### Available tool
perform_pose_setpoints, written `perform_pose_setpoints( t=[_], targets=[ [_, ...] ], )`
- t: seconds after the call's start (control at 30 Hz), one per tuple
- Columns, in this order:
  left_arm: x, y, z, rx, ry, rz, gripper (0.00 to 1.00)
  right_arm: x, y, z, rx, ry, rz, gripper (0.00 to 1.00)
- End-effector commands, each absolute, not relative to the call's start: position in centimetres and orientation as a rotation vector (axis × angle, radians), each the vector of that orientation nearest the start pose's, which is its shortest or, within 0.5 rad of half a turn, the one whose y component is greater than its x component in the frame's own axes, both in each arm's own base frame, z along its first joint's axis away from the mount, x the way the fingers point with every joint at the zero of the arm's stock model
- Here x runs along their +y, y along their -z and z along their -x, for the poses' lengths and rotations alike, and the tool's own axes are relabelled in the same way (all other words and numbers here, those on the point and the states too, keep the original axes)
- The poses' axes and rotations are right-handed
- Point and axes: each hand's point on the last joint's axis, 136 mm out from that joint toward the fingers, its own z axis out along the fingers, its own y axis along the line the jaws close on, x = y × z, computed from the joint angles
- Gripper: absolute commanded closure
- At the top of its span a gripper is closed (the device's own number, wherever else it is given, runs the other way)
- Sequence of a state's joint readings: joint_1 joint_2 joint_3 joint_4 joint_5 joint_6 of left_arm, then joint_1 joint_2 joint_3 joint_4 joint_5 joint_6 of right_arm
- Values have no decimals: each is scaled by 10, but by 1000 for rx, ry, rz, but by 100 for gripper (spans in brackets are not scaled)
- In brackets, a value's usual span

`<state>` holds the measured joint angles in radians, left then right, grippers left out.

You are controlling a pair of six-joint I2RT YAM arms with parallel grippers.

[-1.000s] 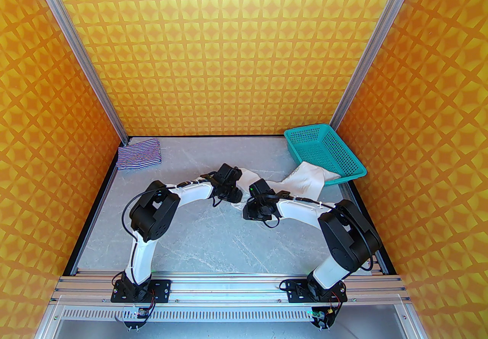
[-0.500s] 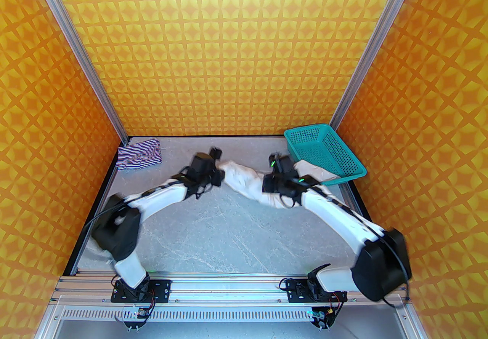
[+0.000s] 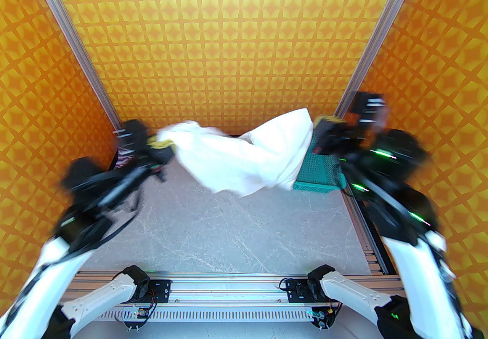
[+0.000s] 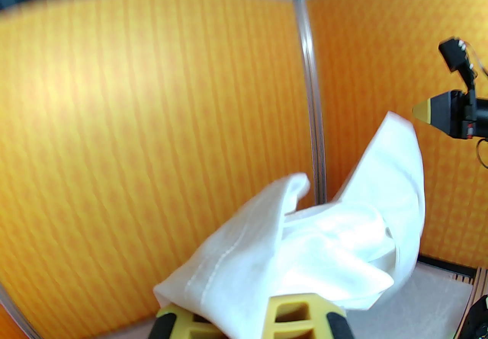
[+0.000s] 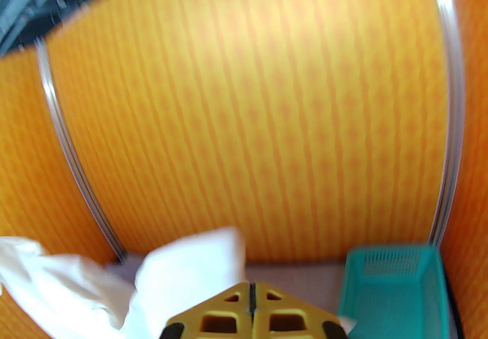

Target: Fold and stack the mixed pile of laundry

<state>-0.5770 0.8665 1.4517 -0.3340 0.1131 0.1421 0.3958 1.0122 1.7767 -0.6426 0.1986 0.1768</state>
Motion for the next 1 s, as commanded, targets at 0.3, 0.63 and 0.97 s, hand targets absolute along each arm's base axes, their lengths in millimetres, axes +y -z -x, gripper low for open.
perform_pose_setpoints(
  t=[0.3,0.63,0.97],
  targets=[
    [-147,-478,-285,1638,283,-427,100,107,-504,-308,1802,-334,89,100],
    [-192,-389,-326,1825,434,-453,100,240,-260,-329,2214,-873,270,61],
    [-213,-432,-252,1652,696,-719,100,273,-195,-322,2119,-961,459,34]
  ],
)
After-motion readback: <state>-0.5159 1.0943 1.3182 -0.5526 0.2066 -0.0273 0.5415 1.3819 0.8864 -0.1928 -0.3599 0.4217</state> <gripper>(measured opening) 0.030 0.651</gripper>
